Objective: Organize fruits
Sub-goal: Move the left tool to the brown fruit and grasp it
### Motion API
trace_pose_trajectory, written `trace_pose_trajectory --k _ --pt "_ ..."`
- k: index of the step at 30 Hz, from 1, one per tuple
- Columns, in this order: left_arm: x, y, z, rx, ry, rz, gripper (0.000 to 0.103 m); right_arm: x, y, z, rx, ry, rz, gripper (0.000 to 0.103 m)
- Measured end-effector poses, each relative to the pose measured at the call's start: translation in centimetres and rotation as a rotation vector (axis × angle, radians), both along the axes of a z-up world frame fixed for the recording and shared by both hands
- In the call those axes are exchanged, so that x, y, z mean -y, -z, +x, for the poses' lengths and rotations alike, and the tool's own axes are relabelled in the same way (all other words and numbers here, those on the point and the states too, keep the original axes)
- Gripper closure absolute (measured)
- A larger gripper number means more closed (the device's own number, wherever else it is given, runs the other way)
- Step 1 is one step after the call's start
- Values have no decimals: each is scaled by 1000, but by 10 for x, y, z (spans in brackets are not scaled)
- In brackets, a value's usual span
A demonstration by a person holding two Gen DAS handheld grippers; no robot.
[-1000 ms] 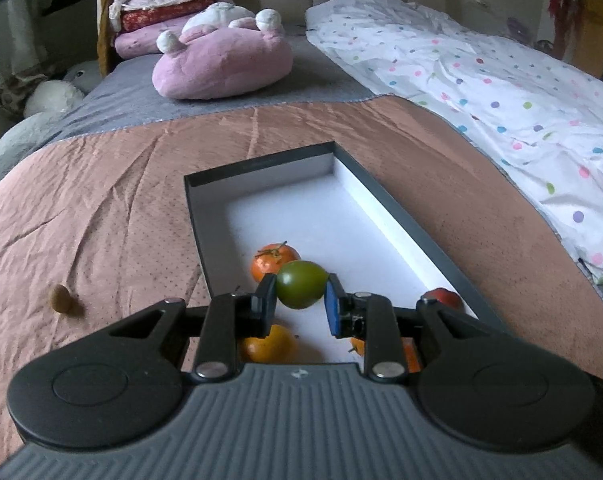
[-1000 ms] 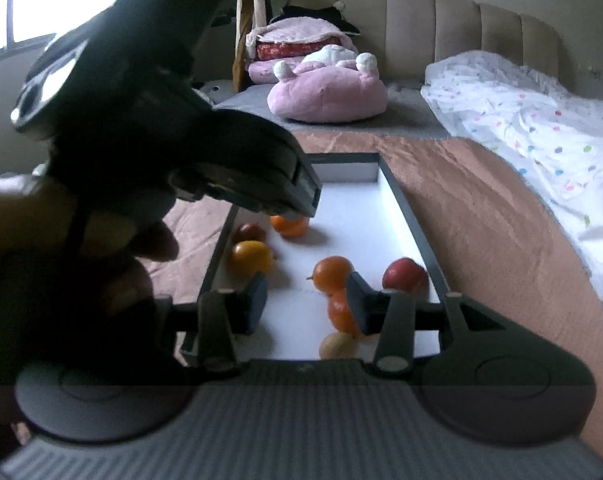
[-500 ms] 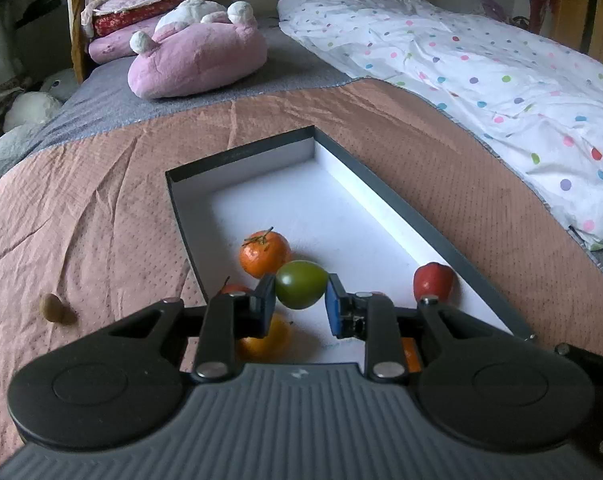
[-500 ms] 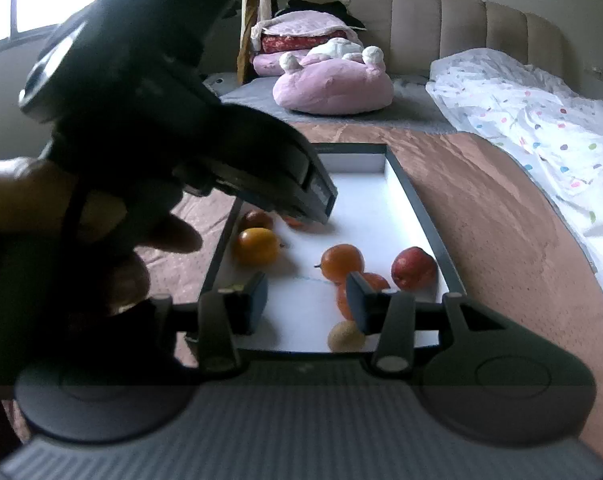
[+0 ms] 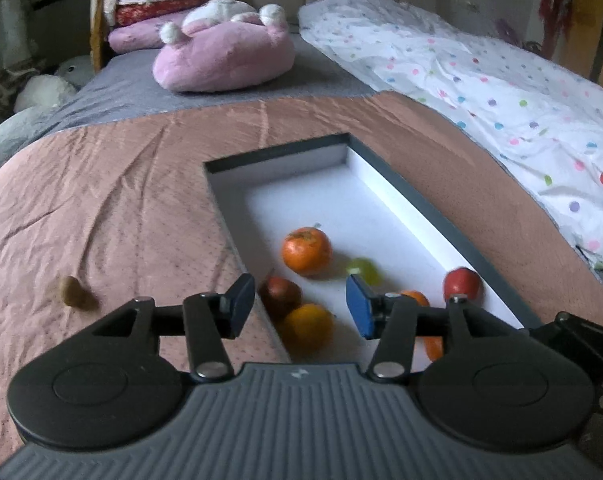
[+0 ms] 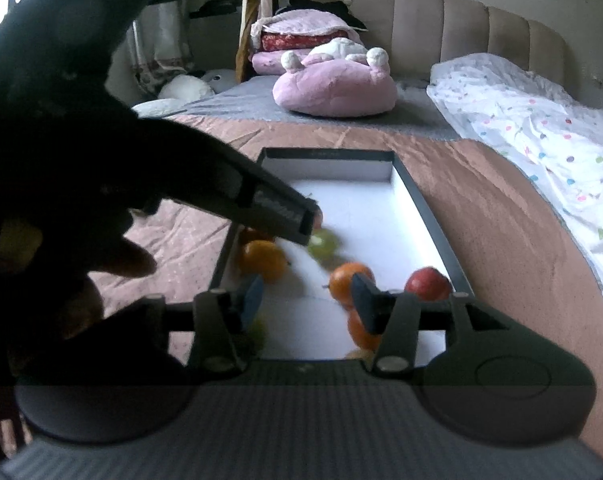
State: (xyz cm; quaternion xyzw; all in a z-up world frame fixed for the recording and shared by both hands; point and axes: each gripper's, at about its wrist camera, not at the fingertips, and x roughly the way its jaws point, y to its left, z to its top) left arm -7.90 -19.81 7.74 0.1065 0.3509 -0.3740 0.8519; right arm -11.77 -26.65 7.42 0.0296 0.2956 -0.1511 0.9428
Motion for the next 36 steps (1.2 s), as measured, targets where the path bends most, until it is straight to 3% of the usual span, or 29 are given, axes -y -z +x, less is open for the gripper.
trace_pose_trajectory --k 9,14,19,24,33,35,36 --pt "-57 -8 36 7 -127 -60 46 -12 -8 32 30 -24 -8 51" --pt "-91 -1 64 57 -216 -27 46 -26 -10 52 57 -52 -11 51" --pt "-116 15 93 56 -289 1 46 -29 -4 66 58 -45 -17 51" --pt "-125 35 114 46 -320 30 46 -14 2 62 74 21 6 52" --pt "-105 65 136 35 -325 100 52 1 25 67 13 33 41 53" --pt "-102 66 139 36 -332 91 57 1 24 68 10 31 38 53" --pt "-101 66 140 36 -336 86 64 2 24 68 7 32 37 53"
